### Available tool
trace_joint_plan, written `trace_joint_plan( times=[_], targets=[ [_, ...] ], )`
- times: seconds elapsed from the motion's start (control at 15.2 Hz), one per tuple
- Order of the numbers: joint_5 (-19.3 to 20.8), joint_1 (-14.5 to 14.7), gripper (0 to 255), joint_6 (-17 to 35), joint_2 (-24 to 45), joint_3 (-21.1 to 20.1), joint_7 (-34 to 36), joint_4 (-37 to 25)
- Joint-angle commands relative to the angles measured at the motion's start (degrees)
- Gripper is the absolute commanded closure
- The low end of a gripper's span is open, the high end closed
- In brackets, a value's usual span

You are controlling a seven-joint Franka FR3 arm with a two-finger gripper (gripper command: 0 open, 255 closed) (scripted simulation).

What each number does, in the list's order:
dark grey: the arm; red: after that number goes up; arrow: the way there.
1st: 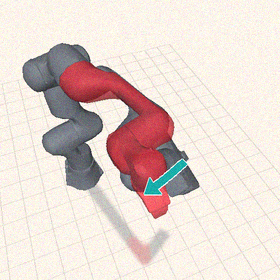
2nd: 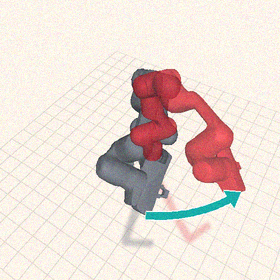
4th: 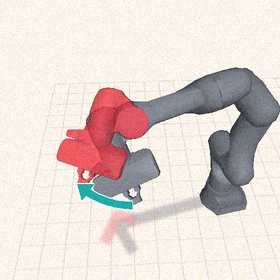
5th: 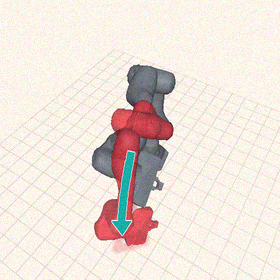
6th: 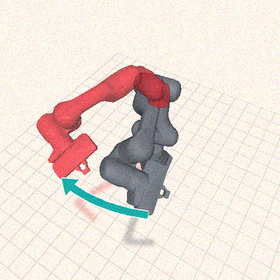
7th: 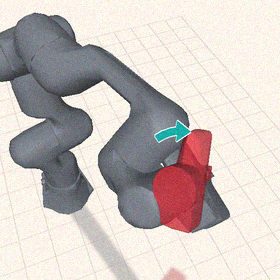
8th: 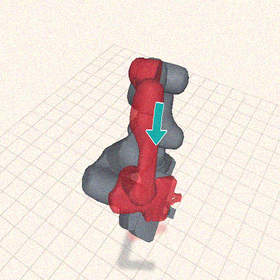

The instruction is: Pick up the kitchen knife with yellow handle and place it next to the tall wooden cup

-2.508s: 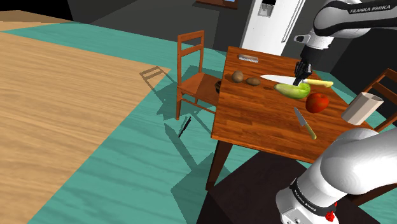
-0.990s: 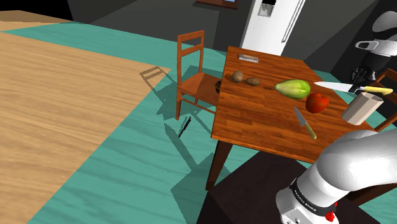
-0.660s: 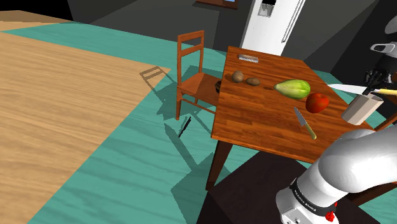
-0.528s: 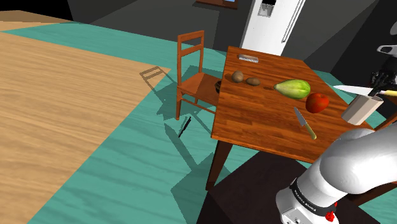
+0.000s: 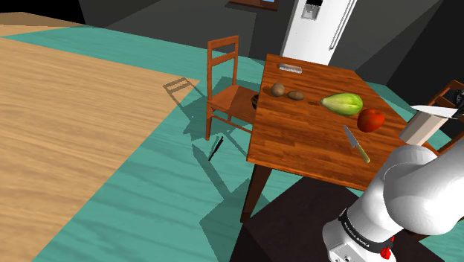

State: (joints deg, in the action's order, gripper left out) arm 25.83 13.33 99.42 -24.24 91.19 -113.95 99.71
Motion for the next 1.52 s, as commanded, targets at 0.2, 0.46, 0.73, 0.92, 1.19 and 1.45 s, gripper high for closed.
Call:
trace_joint_plan(
  times=[0.2, 0.46, 0.73, 0.92, 1.19, 1.45],
  targets=[
    [1.4, 1.2, 255, 3.1, -1.0, 2.2, 0.6, 2.5],
    [2.4, 1.6, 255, 5.7, -1.7, 3.3, 1.3, 5.0],
    [3.5, 2.4, 255, 8.3, -2.4, 4.8, 2.1, 7.2],
    [4.4, 3.1, 255, 10.2, -3.1, 6.1, 2.7, 8.7],
    [5.8, 4.3, 255, 12.6, -4.0, 8.0, 3.6, 10.5],
    [7.3, 5.7, 255, 15.0, -5.0, 10.1, 4.6, 12.1]
  ],
)
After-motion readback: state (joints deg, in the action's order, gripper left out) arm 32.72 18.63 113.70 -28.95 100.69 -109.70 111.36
